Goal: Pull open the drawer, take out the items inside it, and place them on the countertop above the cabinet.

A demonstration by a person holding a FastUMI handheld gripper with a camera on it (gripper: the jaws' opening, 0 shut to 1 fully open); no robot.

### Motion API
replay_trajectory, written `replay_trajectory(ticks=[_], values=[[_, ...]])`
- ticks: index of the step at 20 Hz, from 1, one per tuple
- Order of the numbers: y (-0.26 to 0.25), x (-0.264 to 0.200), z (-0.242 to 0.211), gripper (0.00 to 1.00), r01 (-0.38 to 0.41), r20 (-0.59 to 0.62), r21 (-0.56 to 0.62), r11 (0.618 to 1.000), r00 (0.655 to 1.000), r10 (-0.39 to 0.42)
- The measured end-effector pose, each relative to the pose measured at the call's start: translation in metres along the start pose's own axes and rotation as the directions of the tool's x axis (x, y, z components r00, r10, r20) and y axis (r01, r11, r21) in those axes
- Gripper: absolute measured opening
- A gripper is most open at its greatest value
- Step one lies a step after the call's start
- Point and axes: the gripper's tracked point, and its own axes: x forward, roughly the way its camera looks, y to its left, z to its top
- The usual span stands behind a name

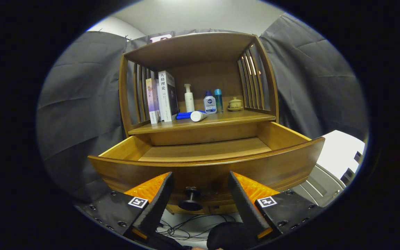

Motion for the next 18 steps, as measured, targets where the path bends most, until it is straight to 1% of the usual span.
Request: replay_trajectory(ticks=[1, 3, 12, 18], values=[[-0.005, 0.002, -0.003, 0.97, 0.033, -0.014, 0.003, 0.999, 0.999, -0.033], [-0.003, 0.002, -0.008, 0.97, 0.042, -0.02, -0.008, 0.999, 0.999, -0.042], [0.0, 0.02, 0.0, 0.98, 0.023, 0.009, -0.018, 1.0, 1.0, -0.023], [0.009, 0.049, 0.015, 0.98, 0.026, 0.034, -0.002, 1.0, 0.999, -0.026]])
